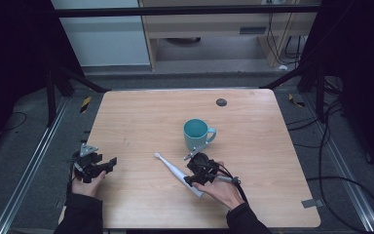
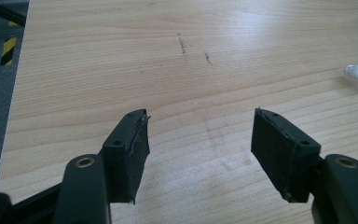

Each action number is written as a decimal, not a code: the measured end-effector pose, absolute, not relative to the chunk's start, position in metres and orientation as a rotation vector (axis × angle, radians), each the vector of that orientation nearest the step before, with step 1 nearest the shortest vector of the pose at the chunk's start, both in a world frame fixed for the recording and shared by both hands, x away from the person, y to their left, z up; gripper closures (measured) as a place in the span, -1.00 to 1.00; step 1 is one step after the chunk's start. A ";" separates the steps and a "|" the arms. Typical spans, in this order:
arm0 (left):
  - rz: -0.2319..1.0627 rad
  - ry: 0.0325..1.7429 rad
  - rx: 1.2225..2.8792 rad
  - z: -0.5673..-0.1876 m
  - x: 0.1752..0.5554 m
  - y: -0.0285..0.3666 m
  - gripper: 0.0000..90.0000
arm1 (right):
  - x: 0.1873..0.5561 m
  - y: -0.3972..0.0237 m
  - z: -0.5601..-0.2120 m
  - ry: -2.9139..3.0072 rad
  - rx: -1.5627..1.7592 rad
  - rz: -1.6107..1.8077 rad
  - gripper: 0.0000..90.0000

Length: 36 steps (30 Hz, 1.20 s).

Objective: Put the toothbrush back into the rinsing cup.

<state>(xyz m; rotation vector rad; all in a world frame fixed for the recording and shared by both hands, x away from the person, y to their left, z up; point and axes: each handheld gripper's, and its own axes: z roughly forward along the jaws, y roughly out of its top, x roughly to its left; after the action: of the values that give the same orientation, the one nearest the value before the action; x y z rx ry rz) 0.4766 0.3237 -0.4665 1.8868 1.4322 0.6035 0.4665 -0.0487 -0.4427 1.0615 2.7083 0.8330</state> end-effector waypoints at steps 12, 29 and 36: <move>0.603 1.429 1.895 -0.467 0.477 0.324 -0.20 | 0.474 -0.037 -0.452 2.757 1.052 0.735 0.25; 0.601 1.430 1.898 -0.467 0.477 0.324 -0.20 | 0.485 -0.023 -0.459 2.814 1.041 0.653 0.28; 0.602 1.430 1.896 -0.467 0.477 0.324 -0.20 | 0.490 -0.020 -0.463 2.849 1.043 0.623 0.28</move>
<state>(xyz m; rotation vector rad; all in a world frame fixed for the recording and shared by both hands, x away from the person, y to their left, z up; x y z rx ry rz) 0.4774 0.3244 -0.4670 1.8959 1.4302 0.6016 0.4900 -0.0200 -0.4633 1.0429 2.8492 0.6228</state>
